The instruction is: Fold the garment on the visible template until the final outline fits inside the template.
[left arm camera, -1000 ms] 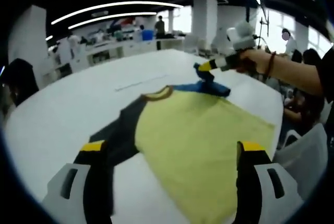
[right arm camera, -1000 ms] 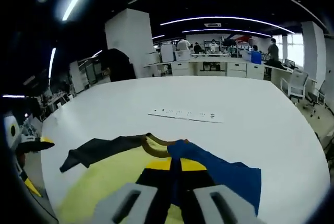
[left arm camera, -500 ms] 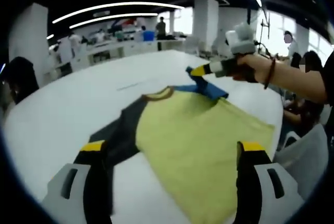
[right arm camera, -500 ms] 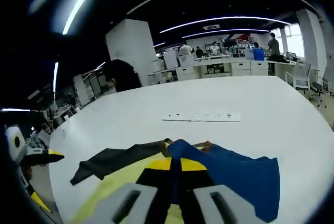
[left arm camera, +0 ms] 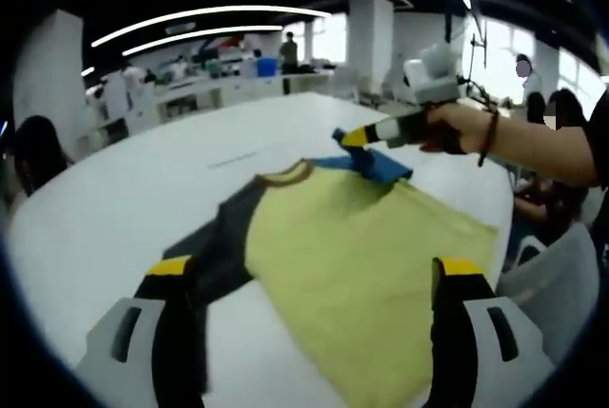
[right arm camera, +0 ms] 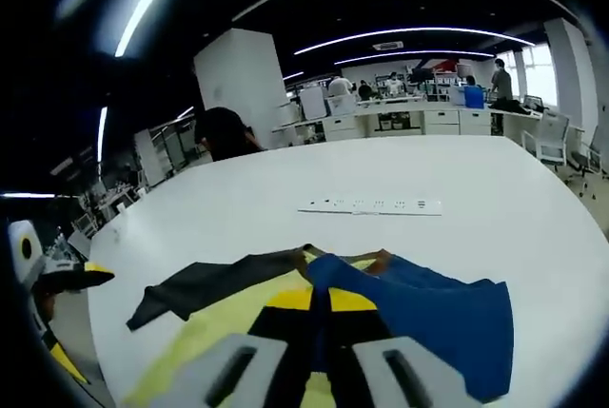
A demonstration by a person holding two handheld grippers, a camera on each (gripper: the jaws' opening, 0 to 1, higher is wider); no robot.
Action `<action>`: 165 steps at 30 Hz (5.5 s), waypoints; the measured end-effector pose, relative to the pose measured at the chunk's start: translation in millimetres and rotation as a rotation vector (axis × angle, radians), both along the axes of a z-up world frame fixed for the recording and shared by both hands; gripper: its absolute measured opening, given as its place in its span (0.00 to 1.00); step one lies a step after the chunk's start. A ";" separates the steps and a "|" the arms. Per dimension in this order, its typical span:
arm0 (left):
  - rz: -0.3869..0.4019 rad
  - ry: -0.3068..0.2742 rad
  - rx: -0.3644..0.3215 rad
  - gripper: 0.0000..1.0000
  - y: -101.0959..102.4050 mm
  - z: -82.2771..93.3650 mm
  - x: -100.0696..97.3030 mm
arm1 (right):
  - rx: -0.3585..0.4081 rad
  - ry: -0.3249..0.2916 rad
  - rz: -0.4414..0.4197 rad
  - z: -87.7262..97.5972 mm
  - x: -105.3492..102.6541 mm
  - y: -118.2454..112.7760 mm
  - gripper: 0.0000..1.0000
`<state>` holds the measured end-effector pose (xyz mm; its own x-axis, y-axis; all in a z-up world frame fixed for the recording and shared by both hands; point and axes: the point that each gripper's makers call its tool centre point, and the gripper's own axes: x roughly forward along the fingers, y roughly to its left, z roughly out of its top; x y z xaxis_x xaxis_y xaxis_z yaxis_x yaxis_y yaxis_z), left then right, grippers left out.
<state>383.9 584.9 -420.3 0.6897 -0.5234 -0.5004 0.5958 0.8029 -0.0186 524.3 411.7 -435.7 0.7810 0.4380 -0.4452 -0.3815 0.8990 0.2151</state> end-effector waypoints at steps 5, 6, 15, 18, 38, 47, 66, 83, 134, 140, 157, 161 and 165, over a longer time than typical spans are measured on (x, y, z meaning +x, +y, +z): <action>-0.002 0.000 0.003 0.99 0.3 0.1 0.4 | 0.004 0.000 0.000 0.3 1.4 1.1 0.00; -0.002 -0.001 0.001 0.99 0.2 0.3 0.8 | 0.006 -0.001 0.001 0.8 1.5 1.6 0.00; -0.008 -0.008 0.025 0.99 2.7 -1.0 1.5 | 0.008 -0.001 0.011 -0.4 2.4 6.0 0.00; -0.005 -0.006 0.025 0.99 3.7 -2.5 0.1 | 0.014 -0.004 0.015 0.1 2.3 8.2 0.00; 0.035 0.002 -0.003 0.99 13.0 -8.6 0.7 | 0.149 -0.047 0.057 10.6 7.3 43.0 0.00; 0.042 0.002 -0.007 0.99 16.8 -10.0 0.2 | 0.196 -0.073 0.085 18.4 6.6 57.5 0.00; 0.042 0.005 -0.007 0.99 16.2 -10.8 0.6 | 0.143 -0.102 0.161 29.1 13.0 92.4 0.00; 0.070 -0.005 -0.021 0.99 25.5 -9.3 1.8 | 0.043 -0.067 0.258 8.5 4.6 138.1 0.00; 0.103 -0.023 -0.013 0.99 31.4 -0.7 -0.1 | -0.194 -0.047 0.306 -27.3 -1.5 87.7 0.79; 0.102 -0.020 -0.011 0.99 31.2 -1.8 -0.7 | -0.249 -0.037 0.295 -34.6 -7.0 49.5 0.77; 0.097 -0.017 -0.009 0.99 30.1 -4.5 1.7 | -0.398 0.035 0.190 -67.3 -25.4 -67.2 0.60; 0.097 -0.015 -0.005 0.99 30.0 -5.2 2.6 | -0.419 0.050 0.187 -71.6 -30.4 -81.3 0.54; 0.095 -0.011 -0.001 0.99 29.9 -6.3 2.8 | -0.440 0.068 0.194 -76.3 -35.0 -88.6 0.47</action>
